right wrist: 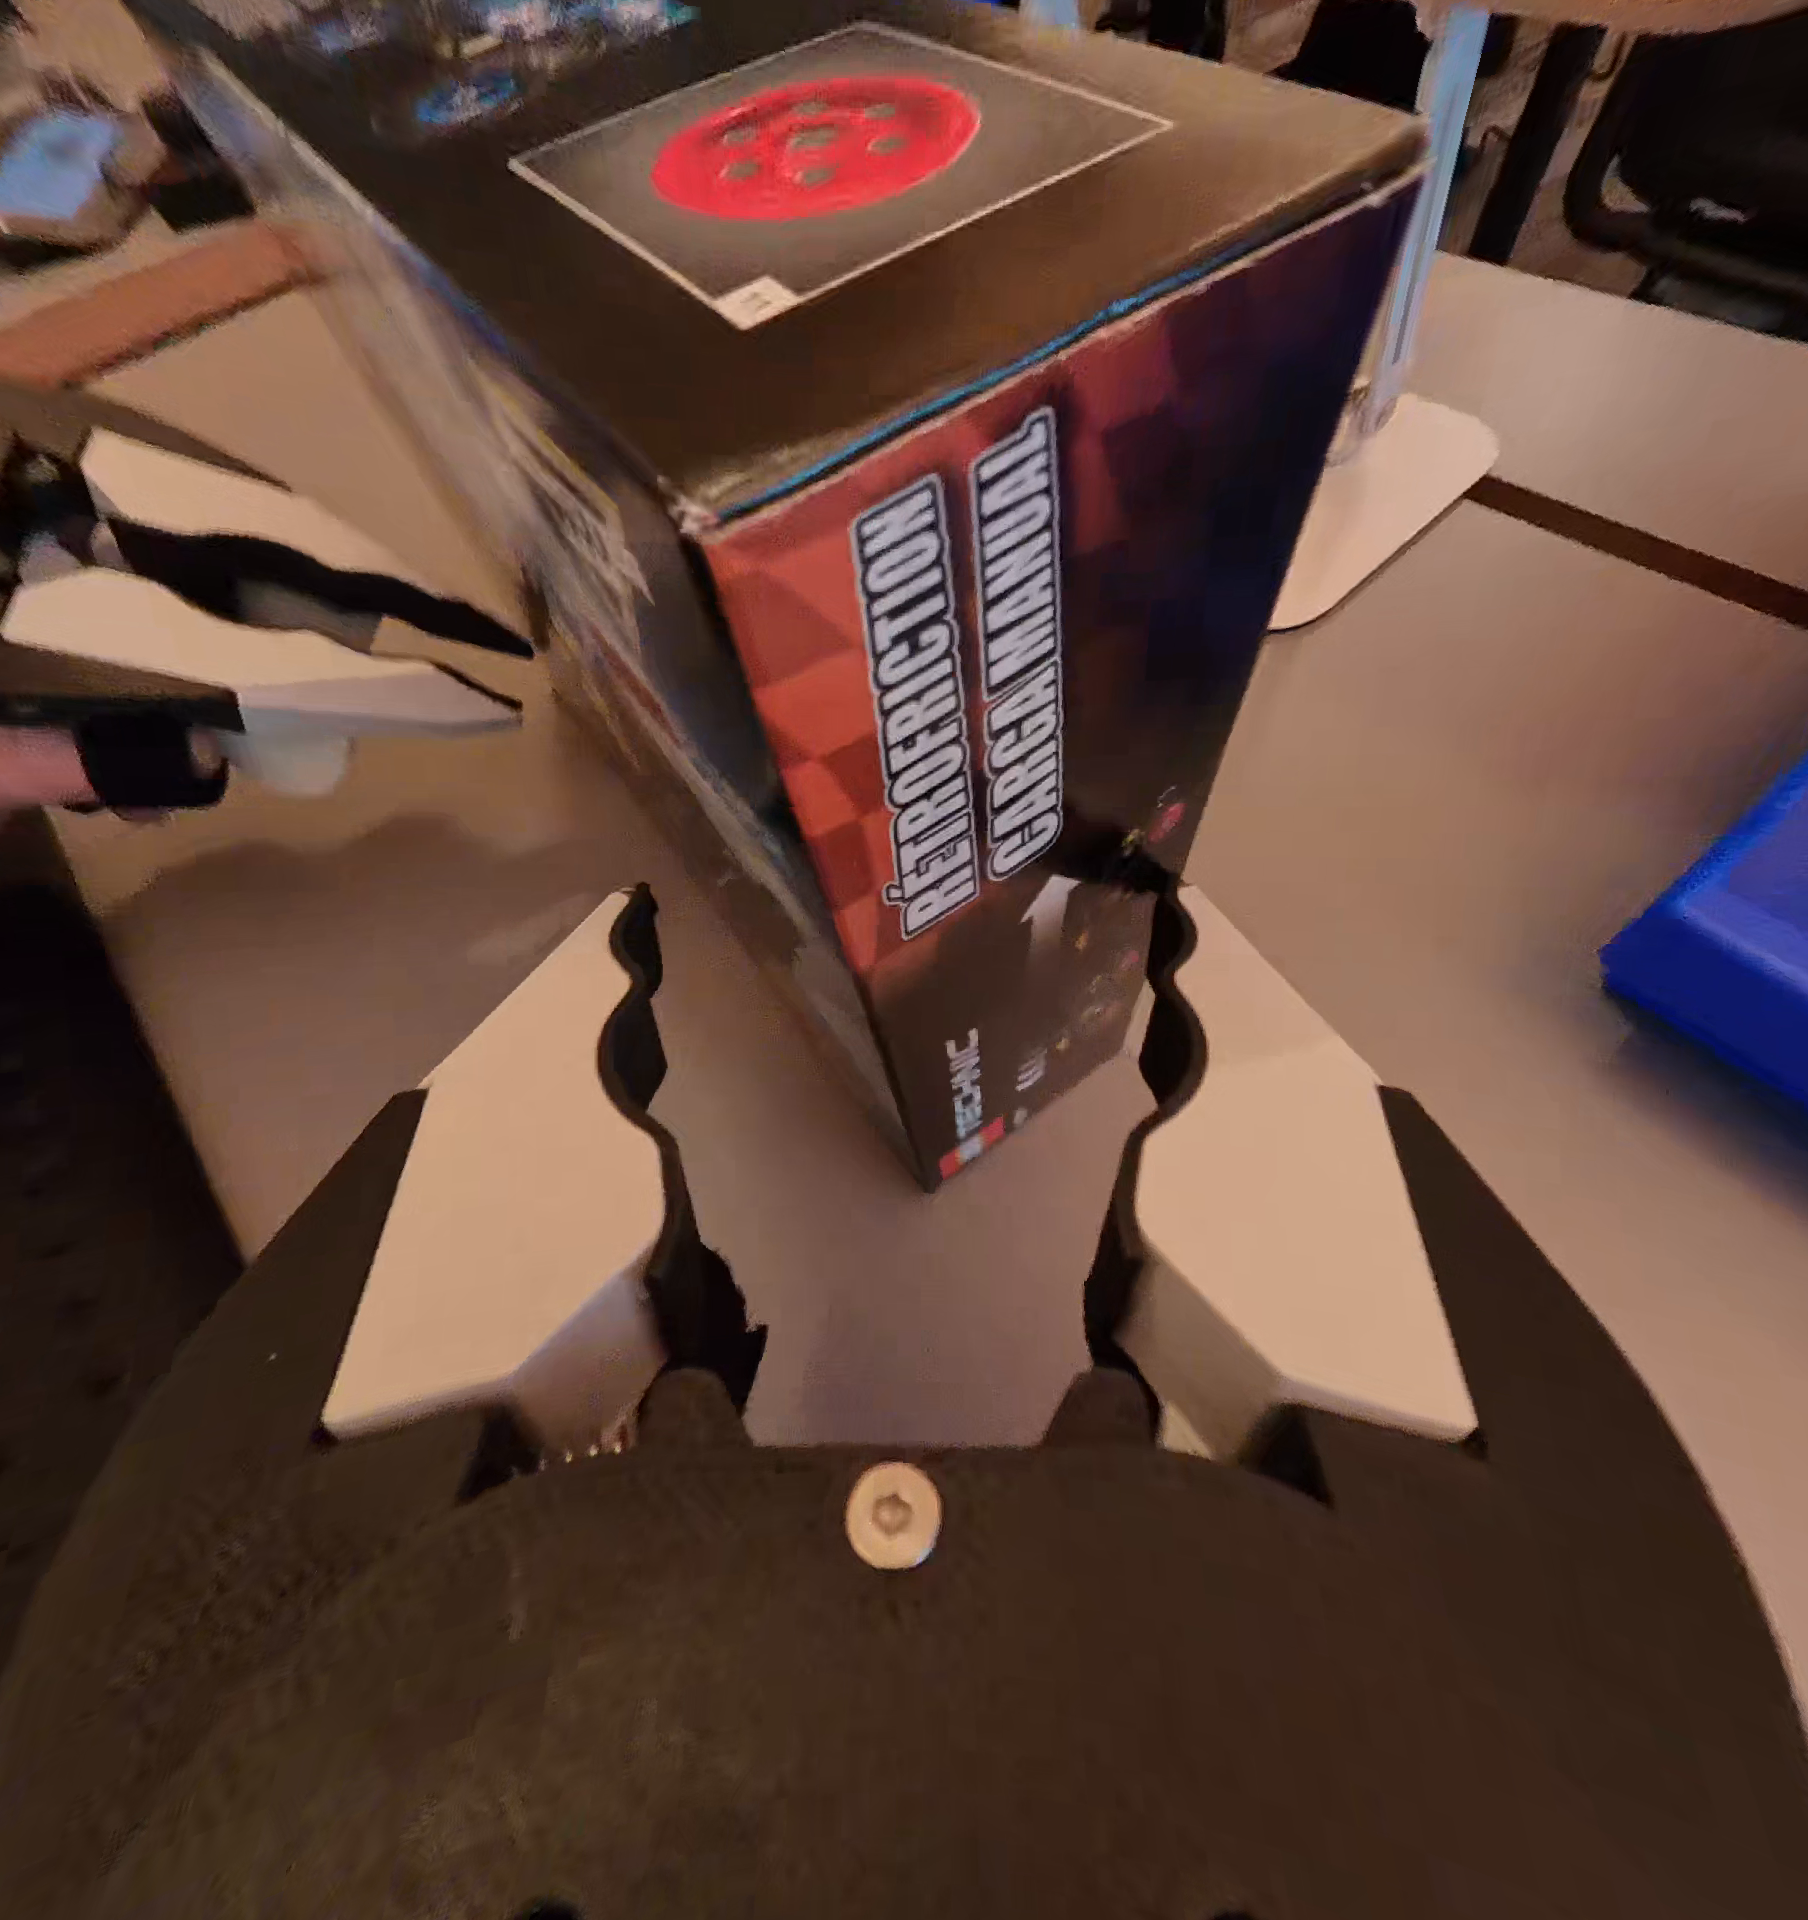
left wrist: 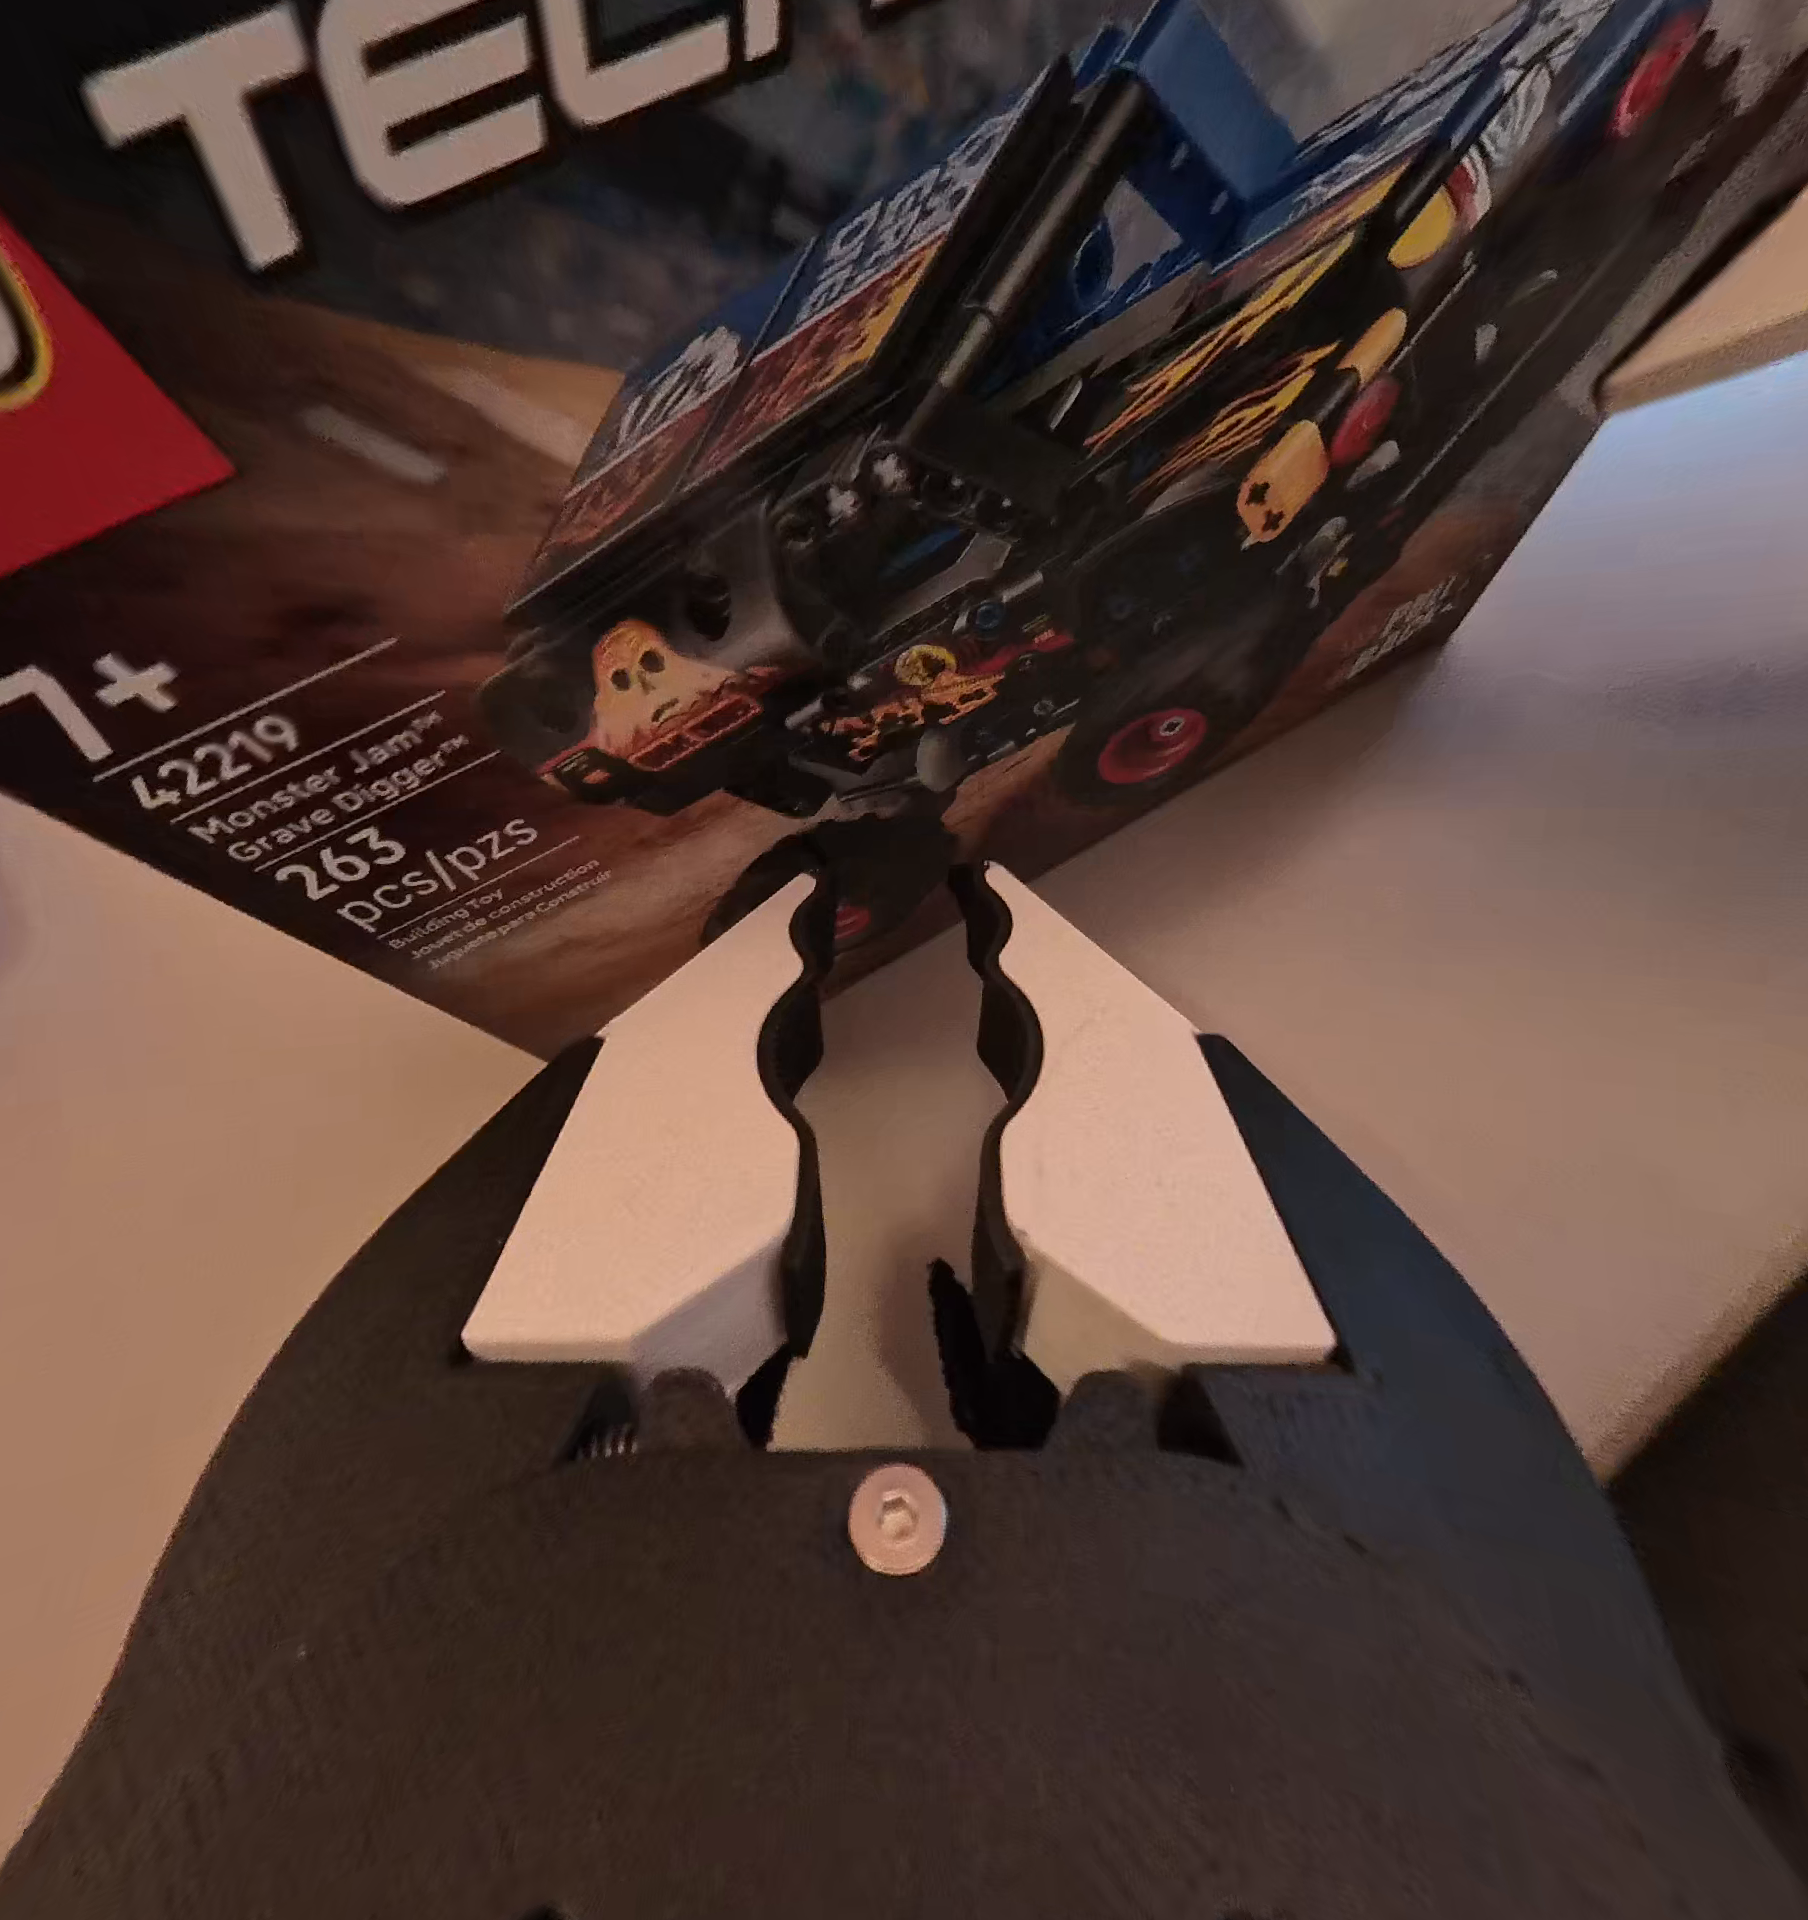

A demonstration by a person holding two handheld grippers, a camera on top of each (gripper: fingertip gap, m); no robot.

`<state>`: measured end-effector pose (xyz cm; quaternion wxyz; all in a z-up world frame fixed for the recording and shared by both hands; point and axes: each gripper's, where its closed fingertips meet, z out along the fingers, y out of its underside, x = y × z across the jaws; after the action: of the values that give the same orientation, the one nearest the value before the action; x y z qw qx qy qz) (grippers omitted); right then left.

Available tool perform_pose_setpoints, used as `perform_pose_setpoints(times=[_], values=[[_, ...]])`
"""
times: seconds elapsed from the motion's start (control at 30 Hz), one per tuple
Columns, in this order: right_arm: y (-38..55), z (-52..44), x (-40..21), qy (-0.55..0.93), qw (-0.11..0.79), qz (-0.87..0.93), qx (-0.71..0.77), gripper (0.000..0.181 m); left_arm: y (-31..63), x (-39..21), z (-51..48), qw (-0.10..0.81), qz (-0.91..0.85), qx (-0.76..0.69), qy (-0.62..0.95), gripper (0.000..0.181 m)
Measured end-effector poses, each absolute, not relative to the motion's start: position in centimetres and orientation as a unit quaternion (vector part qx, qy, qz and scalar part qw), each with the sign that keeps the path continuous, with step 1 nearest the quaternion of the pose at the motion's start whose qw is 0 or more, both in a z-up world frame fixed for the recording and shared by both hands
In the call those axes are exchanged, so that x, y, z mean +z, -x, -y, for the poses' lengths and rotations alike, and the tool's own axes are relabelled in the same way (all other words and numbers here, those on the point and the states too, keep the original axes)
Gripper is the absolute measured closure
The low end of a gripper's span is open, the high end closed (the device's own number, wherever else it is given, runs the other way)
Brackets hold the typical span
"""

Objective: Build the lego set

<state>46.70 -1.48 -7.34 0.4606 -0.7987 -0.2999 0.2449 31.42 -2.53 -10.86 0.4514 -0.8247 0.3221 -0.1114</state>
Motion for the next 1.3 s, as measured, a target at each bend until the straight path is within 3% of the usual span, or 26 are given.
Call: perform_pose_setpoints(times=[0.07,0.33,0.4,0.6,0.67,0.8,0.93,1.03,1.2,1.3], values=[[-46.5,1.5,-7.6,0.804,0.458,0.309,0.218,0.100,-31.3,-10.9,1.8,0.447,-0.322,-0.109,0.827,0.159],[-40.5,4.5,-7.6,0.795,0.472,0.308,0.225,0.107,-29.4,-11.2,-1.8,0.428,-0.347,-0.084,0.830,0.167],[-38.0,6.3,-8.0,0.784,0.452,0.346,0.248,0.119,-28.7,-11.6,-1.6,0.410,-0.349,-0.107,0.836,0.168],[-38.1,3.8,-7.6,0.784,0.449,0.338,0.264,0.086,-27.9,-9.3,-0.4,0.441,-0.320,-0.167,0.822,0.161],[-36.7,3.5,-7.8,0.769,0.426,0.355,0.317,0.100,-28.7,-9.6,-0.7,0.437,-0.340,-0.140,0.821,0.159],[-36.0,3.0,-8.3,0.775,0.417,0.366,0.304,0.106,-29.2,-10.5,-1.2,0.414,-0.384,-0.100,0.819,0.176],[-35.3,4.2,-8.6,0.784,0.426,0.369,0.260,0.102,-28.8,-10.5,-0.8,0.396,-0.409,-0.111,0.815,0.177],[-34.2,5.9,-8.3,0.787,0.427,0.345,0.282,0.116,-27.9,-10.5,-0.4,0.387,-0.438,-0.081,0.807,0.181],[-32.3,6.8,-8.8,0.792,0.452,0.337,0.233,0.127,-27.2,-10.2,-1.1,0.409,-0.427,-0.063,0.804,0.181],[-32.3,6.8,-8.8,0.795,0.458,0.331,0.221,0.121,-26.4,-10.2,-0.4,0.418,-0.407,-0.057,0.810,0.171]])
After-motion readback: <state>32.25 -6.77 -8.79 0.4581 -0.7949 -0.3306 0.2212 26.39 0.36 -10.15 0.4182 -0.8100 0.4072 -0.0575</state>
